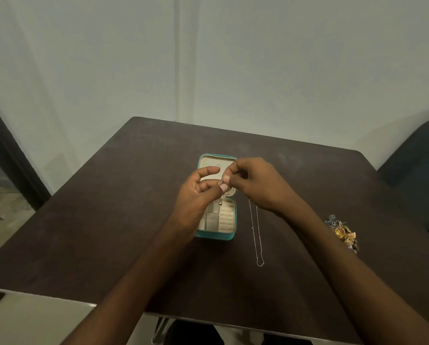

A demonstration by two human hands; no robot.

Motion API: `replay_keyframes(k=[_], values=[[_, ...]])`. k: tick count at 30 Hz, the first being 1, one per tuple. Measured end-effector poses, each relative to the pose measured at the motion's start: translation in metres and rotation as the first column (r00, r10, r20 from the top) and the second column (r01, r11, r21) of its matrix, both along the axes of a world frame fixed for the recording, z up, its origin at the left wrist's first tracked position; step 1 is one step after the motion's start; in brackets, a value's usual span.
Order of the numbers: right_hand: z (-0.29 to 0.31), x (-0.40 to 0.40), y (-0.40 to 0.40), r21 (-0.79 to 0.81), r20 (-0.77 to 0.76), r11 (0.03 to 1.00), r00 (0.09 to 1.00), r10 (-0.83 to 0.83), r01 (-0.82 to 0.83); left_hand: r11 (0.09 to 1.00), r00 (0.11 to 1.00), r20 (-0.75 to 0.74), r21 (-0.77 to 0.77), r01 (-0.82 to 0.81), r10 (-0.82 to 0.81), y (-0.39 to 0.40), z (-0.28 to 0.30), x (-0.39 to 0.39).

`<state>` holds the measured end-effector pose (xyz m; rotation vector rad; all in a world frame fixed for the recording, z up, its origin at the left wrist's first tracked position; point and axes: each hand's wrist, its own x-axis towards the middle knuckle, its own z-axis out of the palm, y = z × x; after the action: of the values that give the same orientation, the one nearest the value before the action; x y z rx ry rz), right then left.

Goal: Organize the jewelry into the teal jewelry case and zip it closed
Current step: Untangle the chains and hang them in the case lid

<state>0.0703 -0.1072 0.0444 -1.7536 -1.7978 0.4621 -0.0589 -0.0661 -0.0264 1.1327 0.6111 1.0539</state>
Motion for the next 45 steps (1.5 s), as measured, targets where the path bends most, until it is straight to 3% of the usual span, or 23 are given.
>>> replay_keyframes(k=[13,23,33,38,45], values=[[0.003,0.010,-0.017,0.004,0.033,0.997,0.997,0.077,-0.077,1.000,0.998,-0.069,0.018,0.014,-0.013,-0.009,0.017,-0.006],[0.003,0.009,-0.024,0.104,0.266,0.988,0.961,0.081,-0.112,0.997,0.992,-0.123,0.060,0.043,-0.035,-0.015,0.016,-0.009],[-0.004,0.009,-0.020,0.114,0.233,0.992,0.972,0.029,-0.057,0.992,0.991,-0.074,0.053,0.112,-0.108,-0.017,0.013,-0.005],[-0.003,0.005,-0.019,0.095,0.170,0.995,0.985,0.021,-0.038,0.989,0.994,0.056,-0.108,0.101,-0.095,-0.019,0.008,0.003],[-0.002,0.003,-0.016,0.072,0.193,0.997,0.981,0.024,-0.038,0.994,0.998,0.030,-0.093,0.063,-0.061,-0.016,0.004,0.008]])
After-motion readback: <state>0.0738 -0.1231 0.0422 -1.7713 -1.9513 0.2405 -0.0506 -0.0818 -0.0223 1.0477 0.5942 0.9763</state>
